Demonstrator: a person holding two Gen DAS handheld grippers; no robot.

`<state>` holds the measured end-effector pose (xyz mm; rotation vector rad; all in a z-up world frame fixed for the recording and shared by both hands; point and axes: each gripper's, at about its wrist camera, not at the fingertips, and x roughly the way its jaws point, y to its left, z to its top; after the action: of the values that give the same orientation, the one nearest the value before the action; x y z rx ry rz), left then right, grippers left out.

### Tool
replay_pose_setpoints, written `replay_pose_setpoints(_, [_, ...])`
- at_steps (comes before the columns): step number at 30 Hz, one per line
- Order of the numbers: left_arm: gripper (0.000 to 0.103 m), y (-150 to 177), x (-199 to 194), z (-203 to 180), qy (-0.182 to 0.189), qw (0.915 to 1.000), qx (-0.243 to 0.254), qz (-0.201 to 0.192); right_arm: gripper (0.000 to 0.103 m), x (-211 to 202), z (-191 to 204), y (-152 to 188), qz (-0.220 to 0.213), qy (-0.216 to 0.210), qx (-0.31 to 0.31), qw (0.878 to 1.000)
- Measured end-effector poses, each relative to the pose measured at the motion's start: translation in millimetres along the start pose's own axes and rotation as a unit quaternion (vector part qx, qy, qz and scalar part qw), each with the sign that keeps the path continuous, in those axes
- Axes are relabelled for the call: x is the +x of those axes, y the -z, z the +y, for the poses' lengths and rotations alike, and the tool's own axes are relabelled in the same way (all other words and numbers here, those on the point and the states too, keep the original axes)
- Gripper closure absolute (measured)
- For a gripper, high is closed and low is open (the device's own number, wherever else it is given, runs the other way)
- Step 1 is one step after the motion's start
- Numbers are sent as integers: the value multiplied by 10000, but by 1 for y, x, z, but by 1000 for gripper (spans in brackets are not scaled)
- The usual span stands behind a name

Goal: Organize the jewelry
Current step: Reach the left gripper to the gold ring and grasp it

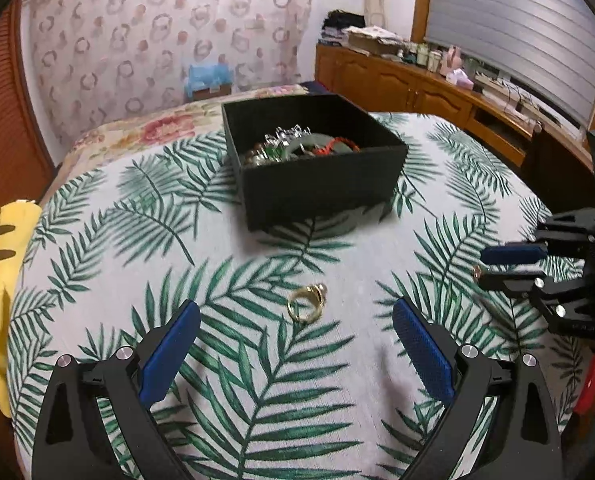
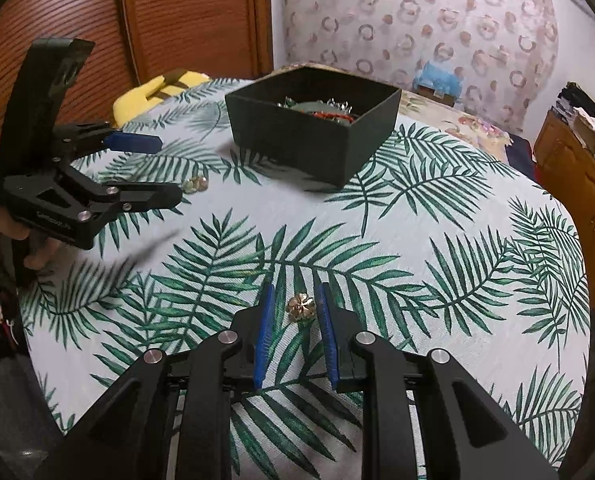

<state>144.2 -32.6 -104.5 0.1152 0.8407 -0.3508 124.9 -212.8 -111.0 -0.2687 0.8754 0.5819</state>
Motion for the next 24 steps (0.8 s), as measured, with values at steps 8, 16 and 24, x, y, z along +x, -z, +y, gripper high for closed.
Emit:
replay_pose_setpoints(8, [18,6,4,-2,125,9999,51,93,86,6,-1,0,38,79,-88,9999])
replay_pose_setpoints(16, [51,0,12,-9,164,9996,149,172,86,1,0,1,-56,10,-50,10000])
replay_pose_setpoints(24, [74,-6,16,-6,44,9997,183,178,86,-7,4,-3,-189,-35,-75,9998])
